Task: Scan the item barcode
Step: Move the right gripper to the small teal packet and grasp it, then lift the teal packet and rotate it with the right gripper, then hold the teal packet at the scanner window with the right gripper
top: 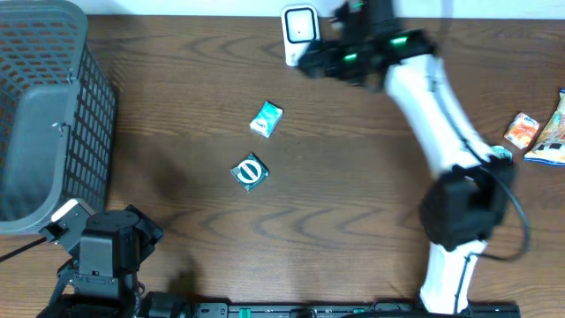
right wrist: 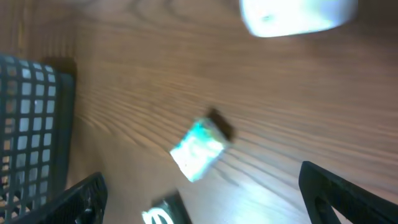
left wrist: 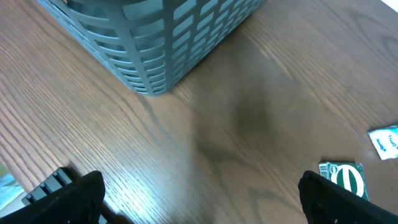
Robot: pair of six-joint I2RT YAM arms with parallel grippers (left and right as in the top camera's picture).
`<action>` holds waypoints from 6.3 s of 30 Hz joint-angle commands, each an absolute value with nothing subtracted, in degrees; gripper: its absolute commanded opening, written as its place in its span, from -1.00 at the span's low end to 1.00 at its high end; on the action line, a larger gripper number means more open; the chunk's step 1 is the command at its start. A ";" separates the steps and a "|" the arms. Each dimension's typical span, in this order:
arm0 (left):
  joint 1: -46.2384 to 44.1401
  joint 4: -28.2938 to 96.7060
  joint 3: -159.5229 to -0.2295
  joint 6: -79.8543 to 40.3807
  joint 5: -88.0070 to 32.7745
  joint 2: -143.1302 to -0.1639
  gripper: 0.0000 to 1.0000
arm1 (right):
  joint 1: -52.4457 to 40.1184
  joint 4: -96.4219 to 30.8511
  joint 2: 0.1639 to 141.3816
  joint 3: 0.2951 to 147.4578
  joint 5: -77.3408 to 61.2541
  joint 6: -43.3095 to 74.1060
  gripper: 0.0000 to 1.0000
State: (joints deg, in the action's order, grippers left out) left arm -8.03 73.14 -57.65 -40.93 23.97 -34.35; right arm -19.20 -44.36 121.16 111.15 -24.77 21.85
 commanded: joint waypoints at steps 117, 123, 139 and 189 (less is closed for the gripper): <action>-7.84 73.28 -57.65 -41.69 24.91 -34.28 0.95 | -5.67 -92.16 127.61 110.52 -74.87 -57.82 -0.98; -7.84 73.28 -57.65 -41.67 24.91 -34.28 0.95 | -5.72 -92.16 127.61 110.52 -73.17 -57.93 -0.98; -7.84 73.28 -57.65 -41.69 24.91 -34.28 0.96 | -5.72 -91.96 127.61 110.52 -72.99 -57.95 -0.98; -7.84 73.28 -57.65 -41.67 24.91 -34.28 0.96 | -26.81 -65.84 127.61 124.68 28.08 -1.89 -0.98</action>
